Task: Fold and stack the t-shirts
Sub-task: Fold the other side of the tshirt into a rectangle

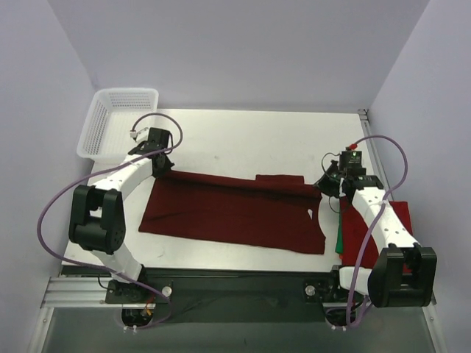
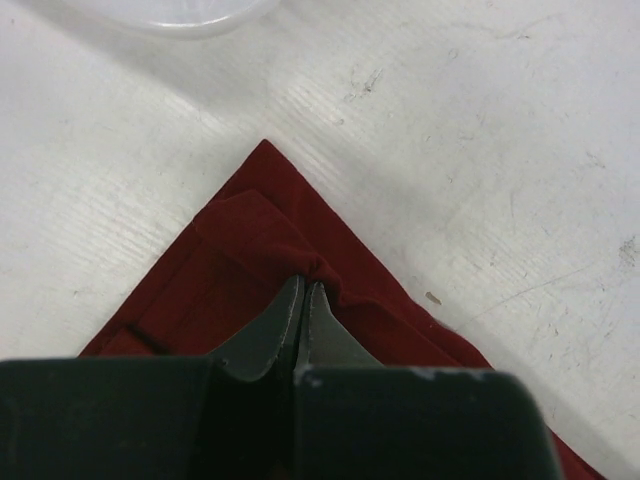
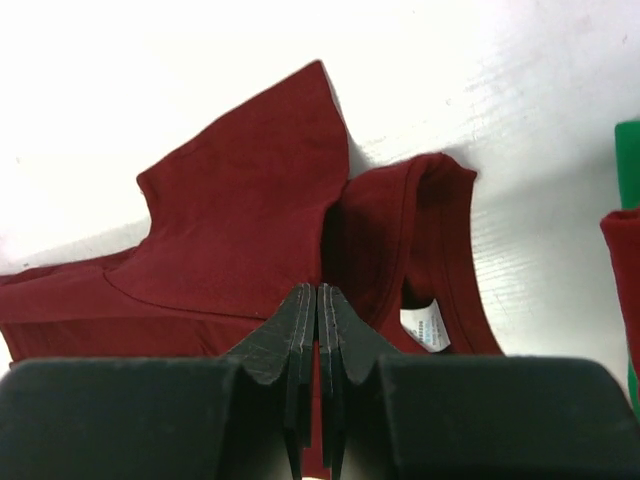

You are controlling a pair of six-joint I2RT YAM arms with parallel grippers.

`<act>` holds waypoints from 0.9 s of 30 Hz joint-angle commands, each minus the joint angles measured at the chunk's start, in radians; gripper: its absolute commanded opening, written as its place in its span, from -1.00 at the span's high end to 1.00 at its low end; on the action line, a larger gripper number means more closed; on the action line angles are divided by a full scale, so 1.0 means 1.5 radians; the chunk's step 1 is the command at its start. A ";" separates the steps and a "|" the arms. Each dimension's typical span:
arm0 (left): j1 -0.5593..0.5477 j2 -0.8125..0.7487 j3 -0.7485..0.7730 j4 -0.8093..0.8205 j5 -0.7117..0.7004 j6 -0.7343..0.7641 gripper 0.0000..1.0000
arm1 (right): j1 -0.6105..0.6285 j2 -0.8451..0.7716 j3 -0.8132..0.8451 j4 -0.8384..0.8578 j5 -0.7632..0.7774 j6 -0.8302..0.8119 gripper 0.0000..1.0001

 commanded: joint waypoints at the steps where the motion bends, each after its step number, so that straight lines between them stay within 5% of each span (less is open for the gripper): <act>1: 0.014 -0.049 -0.035 0.063 0.008 -0.029 1.00 | -0.002 -0.029 -0.029 -0.027 0.009 -0.003 1.00; 27: 0.015 -0.164 -0.231 0.164 -0.001 -0.076 1.00 | -0.021 -0.049 -0.159 -0.008 -0.023 -0.009 1.00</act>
